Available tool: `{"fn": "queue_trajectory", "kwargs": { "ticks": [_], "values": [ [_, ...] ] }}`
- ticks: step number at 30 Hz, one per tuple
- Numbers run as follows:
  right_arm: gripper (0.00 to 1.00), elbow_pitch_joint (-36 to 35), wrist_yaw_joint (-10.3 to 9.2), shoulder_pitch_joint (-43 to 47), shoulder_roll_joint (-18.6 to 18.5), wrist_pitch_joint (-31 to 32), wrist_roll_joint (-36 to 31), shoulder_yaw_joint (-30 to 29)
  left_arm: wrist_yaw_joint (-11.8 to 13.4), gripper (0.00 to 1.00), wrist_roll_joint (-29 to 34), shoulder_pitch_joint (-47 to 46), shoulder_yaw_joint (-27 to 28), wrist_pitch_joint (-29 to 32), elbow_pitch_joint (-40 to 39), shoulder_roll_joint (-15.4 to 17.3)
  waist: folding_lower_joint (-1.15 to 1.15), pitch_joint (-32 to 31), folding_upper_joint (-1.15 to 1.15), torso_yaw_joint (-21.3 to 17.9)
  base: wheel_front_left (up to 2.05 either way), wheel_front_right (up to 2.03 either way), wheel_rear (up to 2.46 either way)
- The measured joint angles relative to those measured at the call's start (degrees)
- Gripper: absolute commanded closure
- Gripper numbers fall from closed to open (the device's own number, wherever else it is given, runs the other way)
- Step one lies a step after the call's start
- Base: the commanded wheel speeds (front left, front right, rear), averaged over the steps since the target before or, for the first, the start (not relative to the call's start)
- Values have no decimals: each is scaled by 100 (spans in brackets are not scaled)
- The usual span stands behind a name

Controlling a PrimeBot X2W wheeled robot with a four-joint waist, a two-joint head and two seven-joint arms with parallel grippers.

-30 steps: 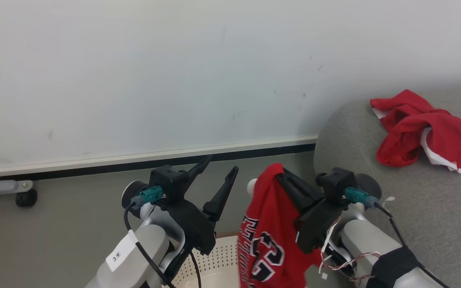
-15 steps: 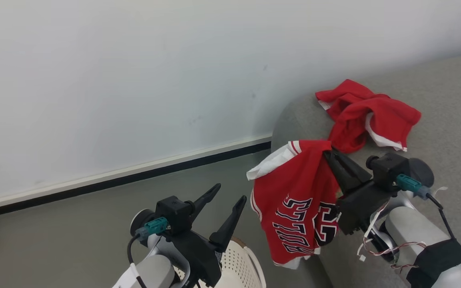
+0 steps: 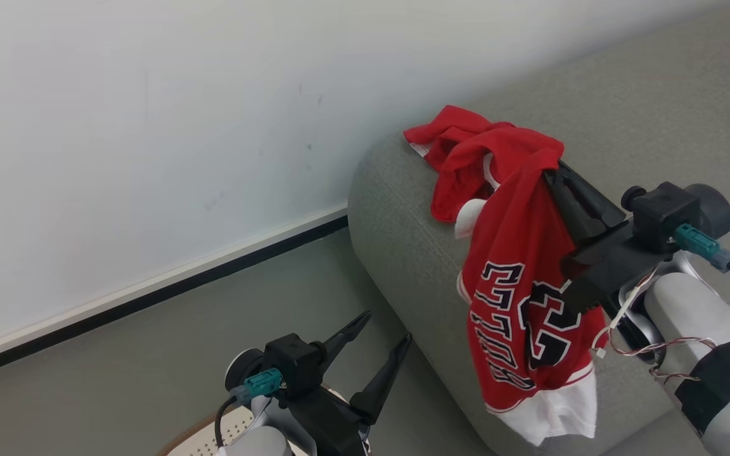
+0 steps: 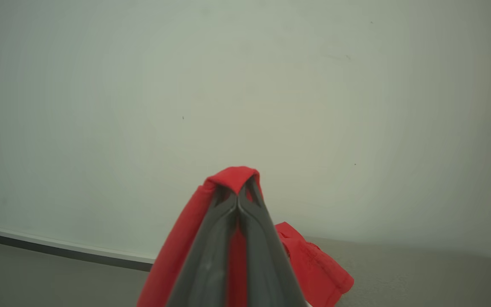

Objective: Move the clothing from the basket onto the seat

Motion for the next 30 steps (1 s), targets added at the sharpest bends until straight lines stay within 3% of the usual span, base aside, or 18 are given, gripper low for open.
{"fn": "queue_trajectory", "kwargs": {
  "ticks": [8,14,24,30],
  "values": [
    [100,-74,-56,-36,-230,-23,3,-190,1,0,89,6,-54,-1,-70,-53,0,257,0,-218,0,0,0],
    [100,-130,-100,-301,-294,-23,4,-339,105,0,141,-4,-14,-1,-222,92,1,539,0,-213,0,0,0],
    [100,399,-175,-2489,-367,172,-1,-890,314,0,380,-504,231,62,-665,464,2,1297,0,-121,0,0,0],
    [100,903,-293,-3338,-828,315,-1,-1339,397,0,499,-862,311,183,-991,602,2,1776,1,-11,0,0,0]
  ]
}}
